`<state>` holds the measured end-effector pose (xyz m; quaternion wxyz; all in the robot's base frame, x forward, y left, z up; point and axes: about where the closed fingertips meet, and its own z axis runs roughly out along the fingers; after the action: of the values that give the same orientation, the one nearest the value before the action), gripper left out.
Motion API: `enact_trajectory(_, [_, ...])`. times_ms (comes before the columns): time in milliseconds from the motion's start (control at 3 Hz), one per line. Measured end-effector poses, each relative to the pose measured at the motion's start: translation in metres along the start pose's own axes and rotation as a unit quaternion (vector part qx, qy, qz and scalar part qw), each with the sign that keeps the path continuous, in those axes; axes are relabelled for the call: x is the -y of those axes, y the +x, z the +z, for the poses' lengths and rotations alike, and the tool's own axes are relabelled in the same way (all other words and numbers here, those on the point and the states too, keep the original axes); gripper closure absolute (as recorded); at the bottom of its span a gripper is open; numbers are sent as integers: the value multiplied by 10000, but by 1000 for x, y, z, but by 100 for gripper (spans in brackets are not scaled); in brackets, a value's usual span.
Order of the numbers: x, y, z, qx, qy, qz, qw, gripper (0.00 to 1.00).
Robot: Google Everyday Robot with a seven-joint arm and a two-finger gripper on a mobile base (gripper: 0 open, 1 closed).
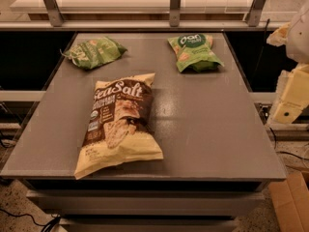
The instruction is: Move green rice chip bag near brown chip bag
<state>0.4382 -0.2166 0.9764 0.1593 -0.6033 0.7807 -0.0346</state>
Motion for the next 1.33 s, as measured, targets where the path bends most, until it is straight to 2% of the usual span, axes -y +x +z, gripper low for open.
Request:
enact_trajectory(333, [0, 0, 0, 0, 1, 0, 10000, 0])
enact_trajectory(667, [24, -11, 2, 218, 106, -218, 9995, 0])
enact_trajectory(1000, [63, -39, 17, 489, 184, -668, 9964, 0])
enact_trajectory(1333, [104, -76, 40, 706, 210, -1067, 9916, 0])
